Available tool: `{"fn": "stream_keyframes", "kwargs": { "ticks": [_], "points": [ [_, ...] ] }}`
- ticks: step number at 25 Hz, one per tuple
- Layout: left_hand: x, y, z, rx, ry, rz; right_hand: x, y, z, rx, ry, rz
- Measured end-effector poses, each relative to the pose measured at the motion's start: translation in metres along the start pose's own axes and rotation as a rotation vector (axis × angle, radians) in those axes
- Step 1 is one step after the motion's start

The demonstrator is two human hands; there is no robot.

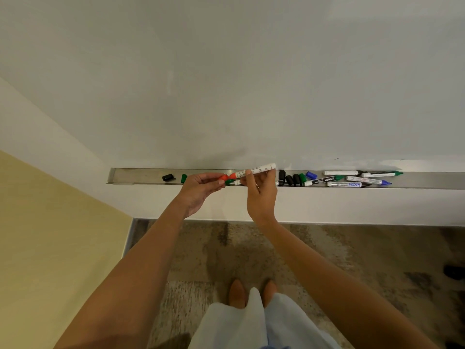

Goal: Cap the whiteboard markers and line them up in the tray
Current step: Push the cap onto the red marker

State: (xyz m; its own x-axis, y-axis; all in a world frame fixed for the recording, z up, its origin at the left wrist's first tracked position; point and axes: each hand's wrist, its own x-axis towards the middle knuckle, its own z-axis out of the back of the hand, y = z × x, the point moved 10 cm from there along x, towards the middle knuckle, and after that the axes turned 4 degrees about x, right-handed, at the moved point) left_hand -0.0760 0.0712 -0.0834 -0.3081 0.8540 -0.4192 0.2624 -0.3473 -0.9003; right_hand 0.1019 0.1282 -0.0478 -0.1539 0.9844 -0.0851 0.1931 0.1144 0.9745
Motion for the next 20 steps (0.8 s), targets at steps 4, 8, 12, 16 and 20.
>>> {"fn": "stream_keyframes", "kwargs": {
  "ticks": [4,8,12,16,20],
  "points": [
    [0.003,-0.008,0.0,-0.016,-0.015,-0.029,0.0,-0.003,-0.001,0.024,0.04,-0.013],
    [0.005,-0.008,0.012,-0.254,-0.125,-0.018,0.003,0.007,-0.009,0.053,0.146,0.046],
    [0.005,-0.004,0.014,-0.403,-0.233,0.005,-0.005,0.012,-0.019,-0.205,0.178,0.114],
    [0.004,-0.007,0.015,-0.212,-0.288,-0.024,-0.017,0.015,-0.039,-0.589,0.243,0.233],
    [0.001,-0.004,0.022,-0.107,-0.351,-0.017,-0.023,0.015,-0.052,-0.711,0.238,0.279]
  ]
}}
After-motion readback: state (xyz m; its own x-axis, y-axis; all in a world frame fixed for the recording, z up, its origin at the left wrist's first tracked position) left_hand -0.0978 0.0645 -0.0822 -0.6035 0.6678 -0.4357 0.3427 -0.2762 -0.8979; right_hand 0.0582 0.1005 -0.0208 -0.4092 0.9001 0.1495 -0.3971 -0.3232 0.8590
